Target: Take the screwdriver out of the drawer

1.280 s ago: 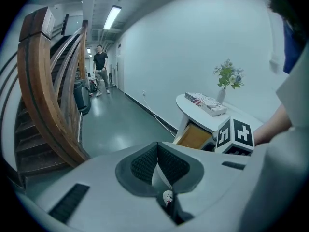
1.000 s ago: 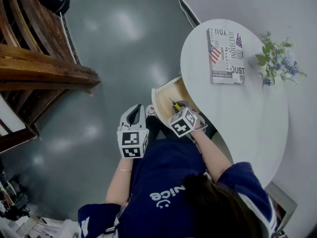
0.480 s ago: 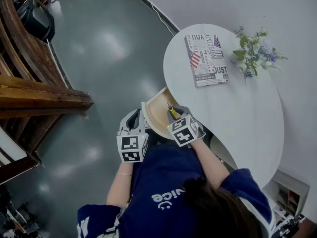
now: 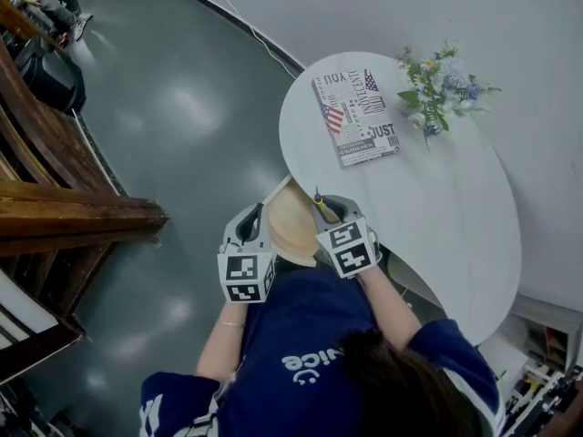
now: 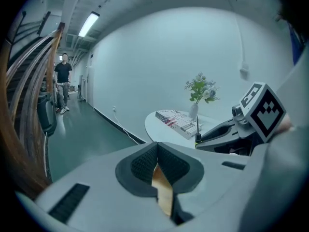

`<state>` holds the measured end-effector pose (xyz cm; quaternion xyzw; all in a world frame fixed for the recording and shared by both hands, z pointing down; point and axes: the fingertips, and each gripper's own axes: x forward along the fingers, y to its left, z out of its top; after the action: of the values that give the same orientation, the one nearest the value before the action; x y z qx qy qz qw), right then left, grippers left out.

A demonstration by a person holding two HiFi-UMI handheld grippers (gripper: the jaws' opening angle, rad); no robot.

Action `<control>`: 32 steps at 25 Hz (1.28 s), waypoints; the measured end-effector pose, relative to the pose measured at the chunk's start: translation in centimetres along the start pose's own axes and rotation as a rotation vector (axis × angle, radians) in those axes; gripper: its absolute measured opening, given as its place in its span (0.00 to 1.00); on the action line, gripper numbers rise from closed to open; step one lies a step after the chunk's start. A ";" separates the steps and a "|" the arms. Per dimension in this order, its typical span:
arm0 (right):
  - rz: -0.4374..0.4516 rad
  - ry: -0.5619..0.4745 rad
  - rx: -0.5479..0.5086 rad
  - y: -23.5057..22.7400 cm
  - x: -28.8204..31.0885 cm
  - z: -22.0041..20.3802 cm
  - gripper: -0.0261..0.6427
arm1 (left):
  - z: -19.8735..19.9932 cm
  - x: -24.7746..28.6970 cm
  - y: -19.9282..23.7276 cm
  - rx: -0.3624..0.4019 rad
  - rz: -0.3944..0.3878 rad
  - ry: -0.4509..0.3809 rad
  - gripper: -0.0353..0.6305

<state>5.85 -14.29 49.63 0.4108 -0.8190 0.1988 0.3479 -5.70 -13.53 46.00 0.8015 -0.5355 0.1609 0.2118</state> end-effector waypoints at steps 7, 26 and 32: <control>-0.070 -0.106 0.051 -1.7 -3.0 2.3 0.16 | 2.1 0.7 -2.1 0.039 -0.059 -0.042 0.06; -0.269 -0.383 0.160 -5.5 -8.8 5.4 0.16 | 6.1 1.2 -4.4 0.059 -0.139 -0.131 0.06; -0.289 -0.413 0.234 -6.2 -9.4 4.7 0.16 | 6.6 1.2 -5.0 0.065 -0.148 -0.143 0.06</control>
<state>12.91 -15.81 39.82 0.5927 -0.7768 0.1523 0.1485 -0.38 -16.15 40.06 0.8548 -0.4830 0.1043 0.1584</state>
